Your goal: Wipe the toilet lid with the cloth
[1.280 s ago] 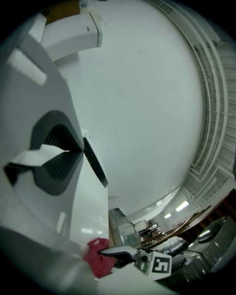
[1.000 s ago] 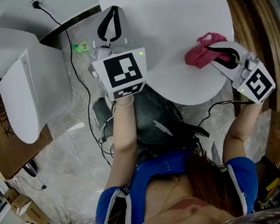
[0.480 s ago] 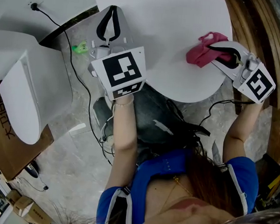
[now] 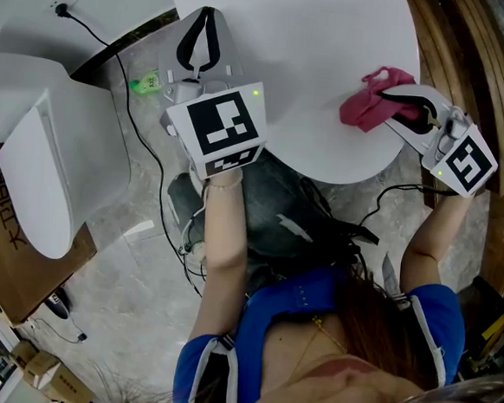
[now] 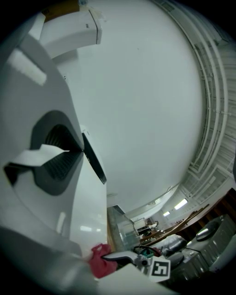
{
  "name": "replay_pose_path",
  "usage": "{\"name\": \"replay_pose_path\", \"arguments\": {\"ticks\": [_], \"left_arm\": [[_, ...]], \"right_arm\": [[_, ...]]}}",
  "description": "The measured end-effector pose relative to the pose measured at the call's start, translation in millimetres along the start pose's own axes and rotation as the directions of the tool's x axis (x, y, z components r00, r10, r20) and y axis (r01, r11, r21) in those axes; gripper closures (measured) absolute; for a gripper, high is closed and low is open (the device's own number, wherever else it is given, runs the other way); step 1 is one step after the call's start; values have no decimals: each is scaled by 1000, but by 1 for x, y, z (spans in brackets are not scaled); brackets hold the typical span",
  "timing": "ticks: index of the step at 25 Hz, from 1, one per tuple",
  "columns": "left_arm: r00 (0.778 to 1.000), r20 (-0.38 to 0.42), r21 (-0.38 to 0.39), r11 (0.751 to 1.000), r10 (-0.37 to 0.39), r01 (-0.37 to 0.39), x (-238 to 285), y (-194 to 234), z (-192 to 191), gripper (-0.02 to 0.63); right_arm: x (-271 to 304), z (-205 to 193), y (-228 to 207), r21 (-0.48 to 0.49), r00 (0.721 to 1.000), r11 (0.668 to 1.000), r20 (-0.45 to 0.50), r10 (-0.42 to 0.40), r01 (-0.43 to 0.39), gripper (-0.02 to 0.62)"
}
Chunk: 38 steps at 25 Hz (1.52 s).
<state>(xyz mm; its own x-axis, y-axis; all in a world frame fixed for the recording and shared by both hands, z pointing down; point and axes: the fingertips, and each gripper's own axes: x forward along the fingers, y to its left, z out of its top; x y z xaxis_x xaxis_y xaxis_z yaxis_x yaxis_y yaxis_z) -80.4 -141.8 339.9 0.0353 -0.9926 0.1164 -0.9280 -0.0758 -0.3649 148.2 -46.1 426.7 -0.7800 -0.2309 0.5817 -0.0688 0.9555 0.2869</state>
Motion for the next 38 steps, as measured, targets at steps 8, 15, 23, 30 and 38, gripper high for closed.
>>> {"name": "replay_pose_path", "arguments": {"ticks": [8,15,23,30,38], "left_arm": [[1000,0,-3,1000,-2,2,1,1,0,603],[1000,2,-4,1000,-4,4,1,0,1,603],[1000,2,-6,1000,-3,3,-2,0,0,603],[1000,-10,1,1000,3,-3,-3,2,-2,603],[1000,-15,5,1000,10,-10,-3,6,-5,603]], "right_arm": [[0,0,3,24,1000,1000,-10,8,-7,521],[1,2,3,22,1000,1000,-26,18,-17,520],[12,12,15,-6,998,998,-38,56,-56,520],[23,26,24,-37,996,996,-36,84,-85,520],[36,39,31,-57,992,991,-39,120,-122,521]]}}
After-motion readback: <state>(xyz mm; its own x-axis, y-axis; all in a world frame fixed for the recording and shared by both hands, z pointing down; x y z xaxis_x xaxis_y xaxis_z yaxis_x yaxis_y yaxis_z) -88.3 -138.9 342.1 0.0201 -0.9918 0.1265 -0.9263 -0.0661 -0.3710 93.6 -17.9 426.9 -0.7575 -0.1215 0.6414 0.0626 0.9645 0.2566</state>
